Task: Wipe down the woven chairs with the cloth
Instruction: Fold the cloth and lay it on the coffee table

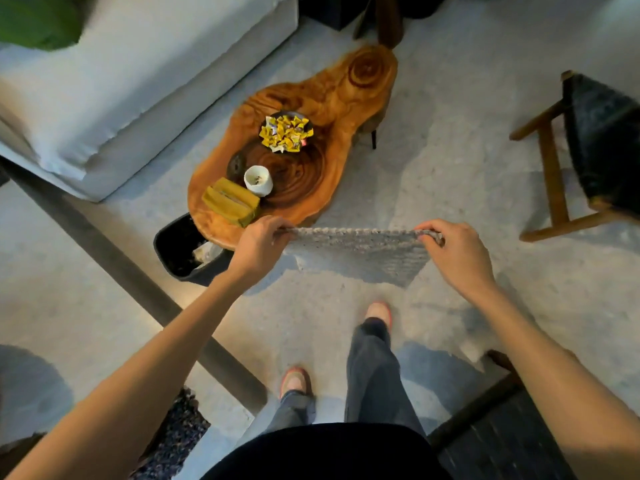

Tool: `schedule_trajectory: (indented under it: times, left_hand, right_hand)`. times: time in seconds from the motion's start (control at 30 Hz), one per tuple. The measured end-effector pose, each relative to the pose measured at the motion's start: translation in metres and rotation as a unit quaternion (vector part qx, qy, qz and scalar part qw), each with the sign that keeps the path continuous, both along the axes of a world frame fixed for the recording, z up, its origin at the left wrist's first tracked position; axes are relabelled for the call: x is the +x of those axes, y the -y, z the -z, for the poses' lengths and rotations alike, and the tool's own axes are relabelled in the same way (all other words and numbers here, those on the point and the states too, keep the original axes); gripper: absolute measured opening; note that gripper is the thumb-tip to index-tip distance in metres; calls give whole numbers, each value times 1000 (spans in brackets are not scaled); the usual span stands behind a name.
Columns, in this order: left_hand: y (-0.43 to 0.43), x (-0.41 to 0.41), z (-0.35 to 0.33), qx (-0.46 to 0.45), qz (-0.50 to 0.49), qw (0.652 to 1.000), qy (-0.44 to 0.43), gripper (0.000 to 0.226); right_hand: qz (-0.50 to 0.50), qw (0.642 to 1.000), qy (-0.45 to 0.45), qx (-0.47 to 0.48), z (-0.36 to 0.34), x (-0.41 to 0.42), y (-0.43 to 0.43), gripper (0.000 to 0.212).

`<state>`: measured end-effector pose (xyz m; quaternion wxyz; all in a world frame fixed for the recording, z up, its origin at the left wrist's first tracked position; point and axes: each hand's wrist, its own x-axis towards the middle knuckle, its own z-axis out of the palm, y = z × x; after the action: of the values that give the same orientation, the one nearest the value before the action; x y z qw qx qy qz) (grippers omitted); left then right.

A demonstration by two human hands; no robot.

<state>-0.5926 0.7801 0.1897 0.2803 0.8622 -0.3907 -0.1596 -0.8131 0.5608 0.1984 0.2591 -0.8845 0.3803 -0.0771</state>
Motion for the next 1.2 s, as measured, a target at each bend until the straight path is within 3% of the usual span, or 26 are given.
schedule_trajectory:
  times: [0.2,0.4,0.57,1.0,1.2]
  left_hand:
    - [112,49,33,13,-28,999,11,16]
    - [222,85,39,13,-119,993,-6,12]
    - [293,122,37,12,-199,980,-21,15]
    - [427,311,84,-9,-303,952,-45,17]
    - [467,380,96,-40,-345,937,-48,16]
  right_hand:
    - [-31,999,18,22,31,61,125,13]
    - [-57,981,11,185,38,136,257,14]
    - [-137,980,-17,143,27,210,350,14]
    - [-171,967,2,189,68,467,493,17]
    - [-212,965,10,156,81,551,536,16]
